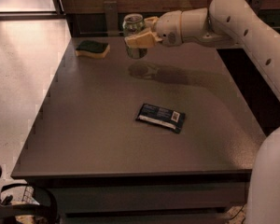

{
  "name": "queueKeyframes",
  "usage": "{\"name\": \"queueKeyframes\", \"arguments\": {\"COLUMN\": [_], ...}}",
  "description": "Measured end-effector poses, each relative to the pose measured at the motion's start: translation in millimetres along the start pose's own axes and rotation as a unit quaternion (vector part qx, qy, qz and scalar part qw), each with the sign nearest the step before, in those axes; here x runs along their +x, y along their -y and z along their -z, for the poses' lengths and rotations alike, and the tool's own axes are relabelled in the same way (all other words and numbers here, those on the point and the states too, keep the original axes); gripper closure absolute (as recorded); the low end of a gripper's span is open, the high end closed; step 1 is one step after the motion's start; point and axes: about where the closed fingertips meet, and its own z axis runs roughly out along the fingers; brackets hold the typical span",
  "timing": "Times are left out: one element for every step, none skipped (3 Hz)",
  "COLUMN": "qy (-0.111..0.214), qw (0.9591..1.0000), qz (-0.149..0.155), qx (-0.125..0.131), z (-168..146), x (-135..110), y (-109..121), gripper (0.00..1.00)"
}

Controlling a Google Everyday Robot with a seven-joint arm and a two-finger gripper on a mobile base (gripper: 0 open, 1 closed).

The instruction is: Move green can near sponge

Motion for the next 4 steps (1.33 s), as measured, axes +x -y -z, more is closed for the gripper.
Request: {"name": "queueKeyframes", "arguments": {"qy": [0.009,0.015,0.015,0.012], "qw": [1.0,0.9998,0.9995,0.999], "qz": [0.003,-0.013,-0.027,-0.042], "qx": [0.001,-0.005,-0.008,-0.011], "z": [-15.6,-39.8,-63.0,-84.8], "x": [6.9,23.5,39.0,57.7], "y": [22.7,34.7,36.2,26.8], "gripper": [1.0,1.0,1.0,1.0]}}
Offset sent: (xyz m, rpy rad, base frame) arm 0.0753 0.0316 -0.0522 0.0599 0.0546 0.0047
